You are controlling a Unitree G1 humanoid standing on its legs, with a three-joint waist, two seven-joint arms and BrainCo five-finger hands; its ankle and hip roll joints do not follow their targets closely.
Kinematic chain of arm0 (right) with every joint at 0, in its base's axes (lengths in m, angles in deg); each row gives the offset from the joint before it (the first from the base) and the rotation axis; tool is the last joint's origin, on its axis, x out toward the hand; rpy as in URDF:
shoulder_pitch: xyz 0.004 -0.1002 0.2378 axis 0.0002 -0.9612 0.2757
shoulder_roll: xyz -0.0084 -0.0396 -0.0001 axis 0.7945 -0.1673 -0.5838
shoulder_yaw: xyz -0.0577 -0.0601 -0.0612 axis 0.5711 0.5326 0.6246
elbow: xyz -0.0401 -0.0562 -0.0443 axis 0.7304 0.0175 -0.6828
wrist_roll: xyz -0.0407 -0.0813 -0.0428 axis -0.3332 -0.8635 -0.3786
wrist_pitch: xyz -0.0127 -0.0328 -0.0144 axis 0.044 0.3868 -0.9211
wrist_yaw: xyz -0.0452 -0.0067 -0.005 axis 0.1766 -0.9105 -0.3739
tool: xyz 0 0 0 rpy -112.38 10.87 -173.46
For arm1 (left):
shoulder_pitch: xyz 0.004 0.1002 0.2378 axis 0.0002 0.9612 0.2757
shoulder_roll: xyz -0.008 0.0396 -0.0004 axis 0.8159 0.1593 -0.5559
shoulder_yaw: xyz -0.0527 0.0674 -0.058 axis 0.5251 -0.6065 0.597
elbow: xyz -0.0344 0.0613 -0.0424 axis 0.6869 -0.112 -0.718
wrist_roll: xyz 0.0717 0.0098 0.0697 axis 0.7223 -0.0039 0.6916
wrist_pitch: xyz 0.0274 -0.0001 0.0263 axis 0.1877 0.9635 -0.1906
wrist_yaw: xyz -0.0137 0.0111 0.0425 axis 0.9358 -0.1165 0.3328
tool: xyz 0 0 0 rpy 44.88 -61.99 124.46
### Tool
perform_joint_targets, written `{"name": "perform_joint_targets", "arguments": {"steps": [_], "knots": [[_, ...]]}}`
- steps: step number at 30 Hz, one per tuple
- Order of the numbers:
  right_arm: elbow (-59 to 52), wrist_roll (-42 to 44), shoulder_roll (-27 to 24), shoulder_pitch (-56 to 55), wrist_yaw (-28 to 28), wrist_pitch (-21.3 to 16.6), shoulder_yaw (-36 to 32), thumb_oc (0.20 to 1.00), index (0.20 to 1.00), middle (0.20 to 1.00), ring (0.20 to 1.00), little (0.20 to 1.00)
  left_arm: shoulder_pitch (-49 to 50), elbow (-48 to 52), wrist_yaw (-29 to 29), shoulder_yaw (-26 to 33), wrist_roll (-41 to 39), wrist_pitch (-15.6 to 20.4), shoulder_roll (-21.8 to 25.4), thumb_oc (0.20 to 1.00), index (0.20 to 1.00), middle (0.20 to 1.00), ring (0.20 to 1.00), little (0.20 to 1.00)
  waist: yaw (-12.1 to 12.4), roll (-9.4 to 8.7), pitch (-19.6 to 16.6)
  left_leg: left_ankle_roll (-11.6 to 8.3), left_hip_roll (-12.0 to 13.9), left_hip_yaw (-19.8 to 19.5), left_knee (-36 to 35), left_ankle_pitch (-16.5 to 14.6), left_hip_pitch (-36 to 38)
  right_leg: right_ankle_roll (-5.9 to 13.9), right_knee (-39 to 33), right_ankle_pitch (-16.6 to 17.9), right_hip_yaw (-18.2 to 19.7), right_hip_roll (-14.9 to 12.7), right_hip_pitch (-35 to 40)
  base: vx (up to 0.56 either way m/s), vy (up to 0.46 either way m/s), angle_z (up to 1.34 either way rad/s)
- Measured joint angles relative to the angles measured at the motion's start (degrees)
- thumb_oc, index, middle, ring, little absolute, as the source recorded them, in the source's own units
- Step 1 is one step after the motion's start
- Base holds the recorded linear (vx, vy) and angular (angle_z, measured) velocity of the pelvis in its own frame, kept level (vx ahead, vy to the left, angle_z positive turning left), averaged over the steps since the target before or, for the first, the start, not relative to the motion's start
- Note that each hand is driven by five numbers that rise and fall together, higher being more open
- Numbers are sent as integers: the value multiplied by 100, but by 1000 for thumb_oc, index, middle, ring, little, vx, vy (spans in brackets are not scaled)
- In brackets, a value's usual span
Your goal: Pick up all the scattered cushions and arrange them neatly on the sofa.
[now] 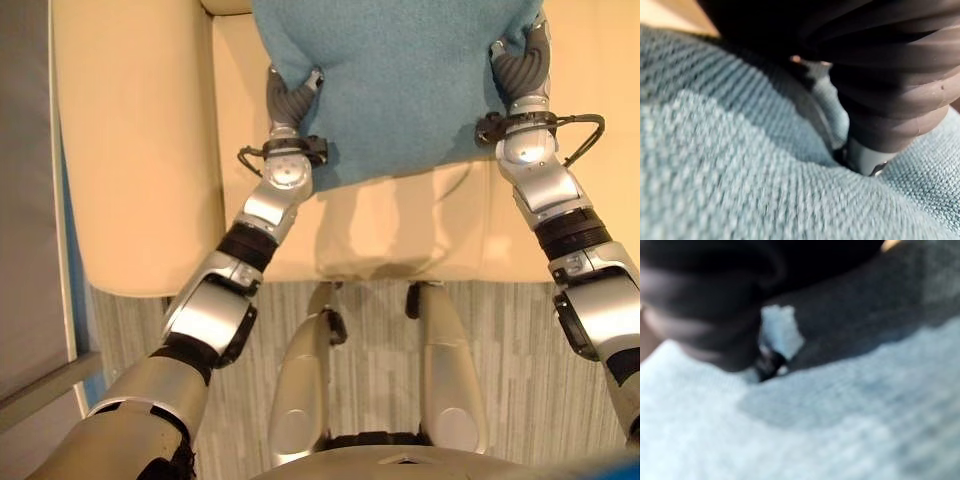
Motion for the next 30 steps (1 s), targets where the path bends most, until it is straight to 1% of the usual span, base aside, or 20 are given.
{"name": "perform_joint_targets", "arguments": {"steps": [1,2,7,10,14,15,16,17,19,20,21,22,25,26,27,30], "knots": [[158,-3,-18,275,-21,19,83,200,200,200,200,200,-323,-253,16,-52,1,-1,61,200,200,200,200,200,-8,3,2,0,2,-24,23,32,-135,-27,6,23,-12,-9,-114,27,-3,16],[132,-7,-15,407,-49,22,81,200,200,200,200,200,-479,-298,46,-74,1,-2,126,200,200,200,200,200,-3,3,1,6,8,-48,23,54,-252,-28,33,26,-18,-18,-232,47,6,12],[126,-71,43,488,-240,29,112,200,200,200,200,200,-761,-364,112,-230,22,-24,376,200,200,200,200,200,113,6,-2,21,-24,-77,13,109,-606,-33,90,37,-38,-68,-597,37,9,4],[126,-155,81,646,-444,30,123,200,200,200,200,200,-1054,-370,209,-331,79,-41,581,200,200,200,200,200,112,8,-1,41,-45,-93,-96,234,-877,-56,95,93,-39,-75,-910,28,24,3],[127,-258,137,759,-654,29,128,200,200,200,200,200,-1212,-372,242,-353,121,-46,598,200,200,200,200,200,119,22,-2,41,-79,-97,-266,324,-930,-58,87,98,-44,-79,-1042,19,18,1],[143,-409,106,961,-742,29,128,200,200,200,200,200,-1474,-466,270,-359,296,-45,708,200,200,200,200,200,121,30,-5,45,-80,-97,-259,352,-1126,-54,101,133,-27,-84,-1246,39,6,-1],[147,-451,95,1058,-772,29,146,200,200,200,200,200,-1603,-546,276,-364,295,-50,732,200,200,200,200,200,120,30,-5,56,-81,-91,-250,373,-1217,-57,112,153,-19,-83,-1342,0,0,0],[294,-589,87,1267,-901,29,309,200,200,200,200,200,-1791,-640,350,-394,296,-57,755,200,200,200,200,200,120,33,-3,61,-83,-91,-254,396,-1333,-62,128,166,-6,-86,-1469,112,13,-1],[473,-654,84,1399,-943,30,433,200,200,200,200,200,-1844,-754,363,-405,294,-56,675,200,200,200,200,200,109,36,-10,59,-85,-79,-240,410,-1361,-62,142,166,-4,-87,-1498,20,-3,1],[484,-675,49,1444,-958,28,469,473,473,473,473,473,-1878,-752,364,-416,295,-46,695,865,865,865,865,865,114,41,-15,61,-85,-84,-234,410,-1421,-58,154,166,-3,-83,-1561,0,0,0],[609,-676,35,1548,-966,29,510,890,890,890,890,890,-1956,-817,364,-412,293,-50,722,1000,1000,1000,1000,1000,135,45,-13,64,-83,-94,-252,411,-1483,-55,136,186,2,-86,-1626,93,14,-3],[735,-672,38,1659,-939,35,563,1000,1000,1000,1000,1000,-1975,-891,365,-410,289,-59,708,1000,1000,1000,1000,1000,138,45,-14,62,-83,-84,-262,424,-1487,-51,126,205,13,-79,-1638,-59,-22,-3],[710,-668,-33,1659,-894,35,553,1000,1000,1000,1000,1000,-1974,-893,367,-401,288,-60,730,1000,1000,1000,1000,1000,134,49,-19,53,-88,-77,-237,425,-1518,-31,162,183,20,-85,-1673,-25,-11,1],[682,-668,-41,1660,-892,35,532,1000,1000,1000,1000,1000,-1982,-872,367,-401,288,-61,755,1000,1000,1000,1000,1000,134,51,-20,42,-83,-82,-233,379,-1537,-16,156,172,23,-88,-1688,-70,-31,1],[651,-668,-78,1668,-890,34,521,1000,1000,1000,1000,1000,-1990,-859,364,-349,292,-57,805,1000,1000,1000,1000,1000,126,53,-22,44,-85,-83,-235,434,-1575,-44,166,197,18,-85,-1728,0,0,0],[447,-666,-350,1565,-789,29,406,1000,1000,1000,1000,1000,-1897,-862,340,-152,295,-58,864,1000,1000,1000,1000,1000,129,54,-22,68,-96,-75,-241,475,-1581,-47,221,198,20,-106,-1756,0,4,1]]}}
